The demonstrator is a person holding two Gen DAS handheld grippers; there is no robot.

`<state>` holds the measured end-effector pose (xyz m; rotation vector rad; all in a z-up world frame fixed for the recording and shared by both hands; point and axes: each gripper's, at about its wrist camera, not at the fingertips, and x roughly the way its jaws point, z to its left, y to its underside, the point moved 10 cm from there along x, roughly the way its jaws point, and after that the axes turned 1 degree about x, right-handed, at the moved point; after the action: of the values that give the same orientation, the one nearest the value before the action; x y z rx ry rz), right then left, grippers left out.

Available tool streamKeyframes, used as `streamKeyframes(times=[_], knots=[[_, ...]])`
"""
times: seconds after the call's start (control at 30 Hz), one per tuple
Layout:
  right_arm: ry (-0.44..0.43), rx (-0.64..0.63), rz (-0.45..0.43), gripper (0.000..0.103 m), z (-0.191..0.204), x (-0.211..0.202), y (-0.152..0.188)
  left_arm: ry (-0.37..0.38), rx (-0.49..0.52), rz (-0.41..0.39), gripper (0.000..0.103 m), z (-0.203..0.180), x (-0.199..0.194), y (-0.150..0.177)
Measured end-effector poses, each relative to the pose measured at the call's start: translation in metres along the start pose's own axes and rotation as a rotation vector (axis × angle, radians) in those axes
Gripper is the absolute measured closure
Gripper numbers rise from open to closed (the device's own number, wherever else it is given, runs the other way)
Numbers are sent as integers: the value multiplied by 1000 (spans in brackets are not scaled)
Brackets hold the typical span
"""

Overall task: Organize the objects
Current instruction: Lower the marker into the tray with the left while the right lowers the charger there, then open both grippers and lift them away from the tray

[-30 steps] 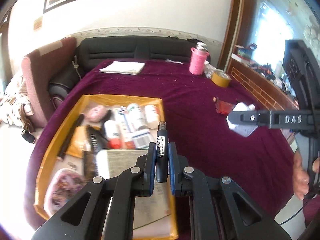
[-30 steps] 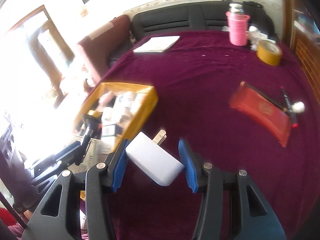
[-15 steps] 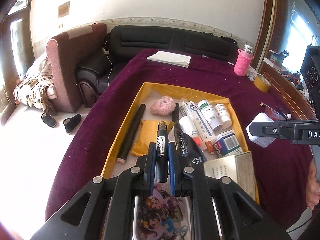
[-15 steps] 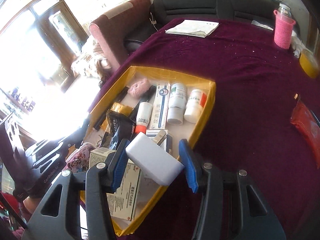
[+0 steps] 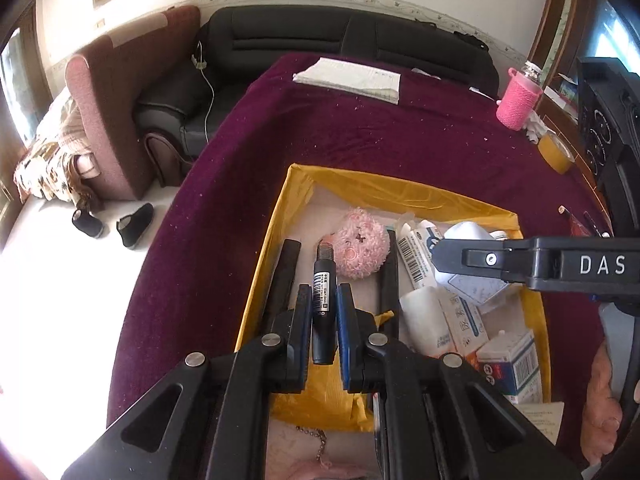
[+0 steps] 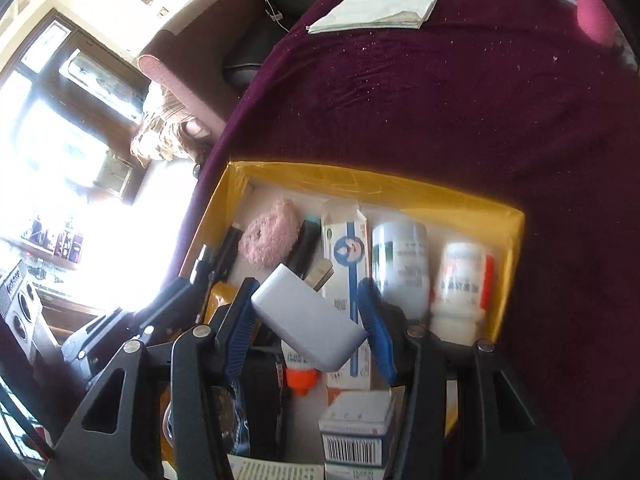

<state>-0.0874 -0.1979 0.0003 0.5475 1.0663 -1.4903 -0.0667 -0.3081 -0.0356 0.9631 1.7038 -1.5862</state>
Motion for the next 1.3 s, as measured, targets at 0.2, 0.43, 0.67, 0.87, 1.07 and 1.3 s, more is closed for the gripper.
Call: streamKeyframes(times=[0.2,0.43,0.67,0.87,1.07,1.3], knots=[[-3,12,24,53,2,24,-24,61,-73,-8,92,4,12,0],[-63,18,21,53,9,30,-29,131,-149,-59,54,5,1,2],[-79,-33,-99,49,16,-24,-22,55,-115,-176,48,-4,-47,0],[6,-118,-239,42,1,-89,12,-161,-69,-328,31,-14,-109,7],[99,-139,-386,35,-21,-137,51,-333,-84,-466,11,-28,-152,13],[146,-77,-433,28,-52,-145,82,-358,-109,-462,7,-52,-162,29]])
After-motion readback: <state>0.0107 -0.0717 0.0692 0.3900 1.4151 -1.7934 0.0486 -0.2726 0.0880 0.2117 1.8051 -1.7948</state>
